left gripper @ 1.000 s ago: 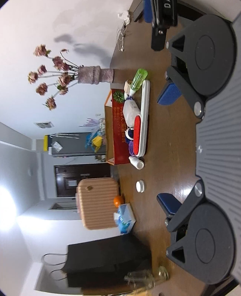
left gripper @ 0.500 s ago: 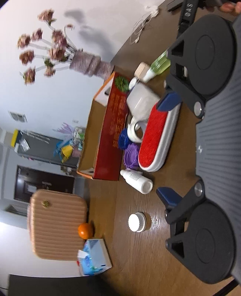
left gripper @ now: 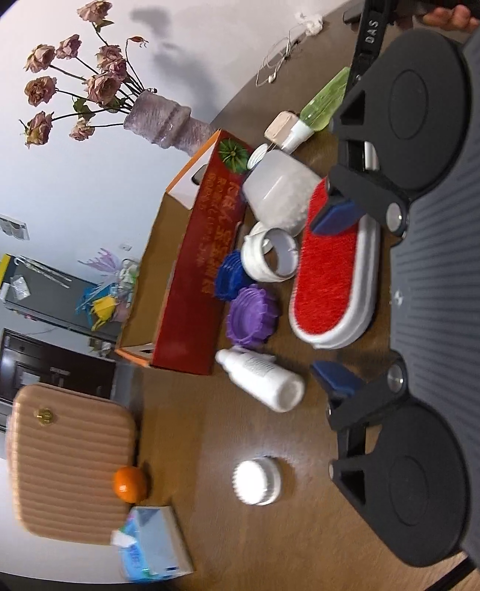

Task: Organize rigid objects
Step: 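Lower the left tool onto the red-and-white lint brush and close it, then carry the lint brush with the left tool into the cardboard box and release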

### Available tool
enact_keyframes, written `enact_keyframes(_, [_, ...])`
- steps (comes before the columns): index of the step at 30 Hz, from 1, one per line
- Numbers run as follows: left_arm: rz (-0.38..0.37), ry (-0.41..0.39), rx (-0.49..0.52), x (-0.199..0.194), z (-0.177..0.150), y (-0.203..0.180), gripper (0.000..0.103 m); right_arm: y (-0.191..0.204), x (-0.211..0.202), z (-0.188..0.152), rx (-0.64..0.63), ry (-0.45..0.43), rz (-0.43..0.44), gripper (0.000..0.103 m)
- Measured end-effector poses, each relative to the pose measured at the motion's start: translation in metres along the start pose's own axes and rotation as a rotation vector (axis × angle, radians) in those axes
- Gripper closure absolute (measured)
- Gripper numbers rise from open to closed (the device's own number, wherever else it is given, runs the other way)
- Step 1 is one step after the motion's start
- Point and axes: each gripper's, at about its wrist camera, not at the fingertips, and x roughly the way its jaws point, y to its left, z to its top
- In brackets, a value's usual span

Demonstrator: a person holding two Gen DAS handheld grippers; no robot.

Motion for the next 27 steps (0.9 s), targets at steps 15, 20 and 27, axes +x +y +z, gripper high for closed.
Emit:
enact_keyframes(15, [-0.010,-0.012,-0.121,0.007,0.002,0.009,0.051,-0.001,0.004,0.008,-0.048,0.043,0.014,0.093])
enact_keyframes(20, [-0.027,-0.049,-0.111,-0.021,-0.015,0.005,0.060,-0.002,-0.012,0.005,-0.034,0.024,0.011,0.102])
enact_keyframes(27, [-0.095,-0.052,0.013,-0.029,-0.011,-0.035,0.085,0.033,-0.029,0.016,-0.116,-0.046,0.095,0.103])
